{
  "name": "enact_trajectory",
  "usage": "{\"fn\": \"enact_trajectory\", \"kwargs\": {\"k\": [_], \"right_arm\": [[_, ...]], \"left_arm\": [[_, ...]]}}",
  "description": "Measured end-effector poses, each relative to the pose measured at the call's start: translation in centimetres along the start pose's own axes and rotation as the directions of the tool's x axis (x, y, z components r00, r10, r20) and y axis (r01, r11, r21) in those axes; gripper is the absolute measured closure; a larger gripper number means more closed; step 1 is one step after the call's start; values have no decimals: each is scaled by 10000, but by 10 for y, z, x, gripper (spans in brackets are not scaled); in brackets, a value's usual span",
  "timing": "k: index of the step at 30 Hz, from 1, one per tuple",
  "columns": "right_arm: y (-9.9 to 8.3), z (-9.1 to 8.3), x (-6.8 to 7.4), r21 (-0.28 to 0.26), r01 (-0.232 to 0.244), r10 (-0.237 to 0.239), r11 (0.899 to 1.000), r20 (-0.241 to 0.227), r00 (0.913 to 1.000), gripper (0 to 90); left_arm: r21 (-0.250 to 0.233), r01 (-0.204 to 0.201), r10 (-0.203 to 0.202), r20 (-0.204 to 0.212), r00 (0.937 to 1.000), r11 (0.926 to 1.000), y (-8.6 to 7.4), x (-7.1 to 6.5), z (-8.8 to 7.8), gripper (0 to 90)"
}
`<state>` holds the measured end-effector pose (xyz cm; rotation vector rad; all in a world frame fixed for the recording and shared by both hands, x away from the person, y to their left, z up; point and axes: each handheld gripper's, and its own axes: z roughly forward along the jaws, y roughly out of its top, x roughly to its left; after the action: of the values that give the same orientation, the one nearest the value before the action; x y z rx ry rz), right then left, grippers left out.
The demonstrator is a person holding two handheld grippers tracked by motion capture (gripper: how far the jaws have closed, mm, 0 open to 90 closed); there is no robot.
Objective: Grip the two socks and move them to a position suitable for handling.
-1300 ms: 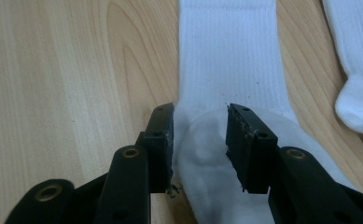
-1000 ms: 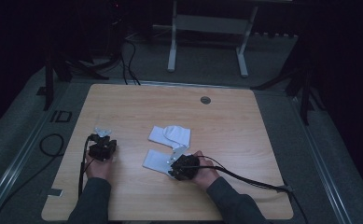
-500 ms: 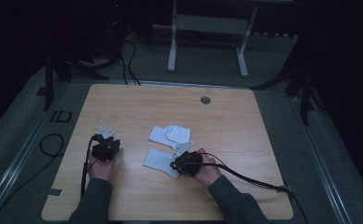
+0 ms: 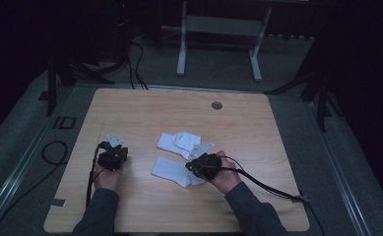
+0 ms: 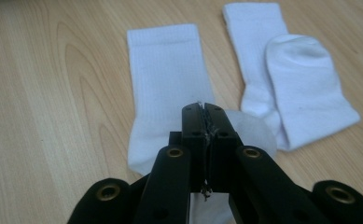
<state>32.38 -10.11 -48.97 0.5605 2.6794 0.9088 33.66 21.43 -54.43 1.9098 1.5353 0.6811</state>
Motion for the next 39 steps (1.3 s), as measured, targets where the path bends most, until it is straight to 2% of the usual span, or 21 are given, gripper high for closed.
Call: {"fn": "enact_trajectory", "kwargs": {"k": [9,19,34,39], "right_arm": [[-22,-16,-17,-6,-790,789,9969,465,9958,876],[-51,-21,-31,237,-1491,1470,9885,741,9864,871],[-70,-27,-39,401,-1796,1743,9829,1103,9785,858],[-80,-34,-41,466,-2001,1917,9787,1424,9711,767]], "left_arm": [[-9,-7,7,-29,10000,10000,0,-1,0,895],[34,-15,15,-42,10000,10000,-1,-1,1,895],[99,-20,20,-51,10000,9999,-1,0,2,892],[101,-24,25,-46,10000,9999,-2,-1,2,891]]}}
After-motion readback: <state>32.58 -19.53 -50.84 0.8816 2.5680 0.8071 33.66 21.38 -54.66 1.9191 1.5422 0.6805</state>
